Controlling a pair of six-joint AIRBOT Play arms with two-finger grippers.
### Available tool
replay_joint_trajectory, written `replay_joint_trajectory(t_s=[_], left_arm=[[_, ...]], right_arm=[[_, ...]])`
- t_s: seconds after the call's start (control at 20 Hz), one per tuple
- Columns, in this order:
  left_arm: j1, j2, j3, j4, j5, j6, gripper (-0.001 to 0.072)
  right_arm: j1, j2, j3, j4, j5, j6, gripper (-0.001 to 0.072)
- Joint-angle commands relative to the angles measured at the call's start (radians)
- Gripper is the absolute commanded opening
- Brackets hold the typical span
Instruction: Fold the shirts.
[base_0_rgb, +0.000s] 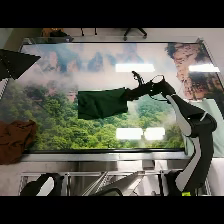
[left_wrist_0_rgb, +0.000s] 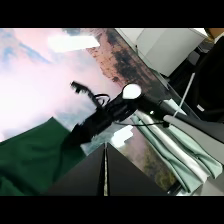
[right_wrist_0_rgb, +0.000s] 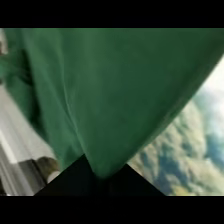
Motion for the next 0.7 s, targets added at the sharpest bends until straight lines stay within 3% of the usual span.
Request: replay_joint_trajectory(t_s=[0.0,0.25,0.65], left_arm=[[0.001,0.000,0.000,-0.001,-0.001,0.002,0.0019],[0.001,0.001,0.000,-0.001,-0.003,0.002,0.0019],[0.001,0.000,0.000,-0.001,-0.034,0.002,0.0019]], right_arm=[[-0.060,0.113,0.137,0.073,0.003,0.026,0.0017],[-0.289,0.248,0.292,0.069,-0.001,0.171,0.0017],[-0.766,0.273,0.296,0.069,-0.011,0.333,0.0017]])
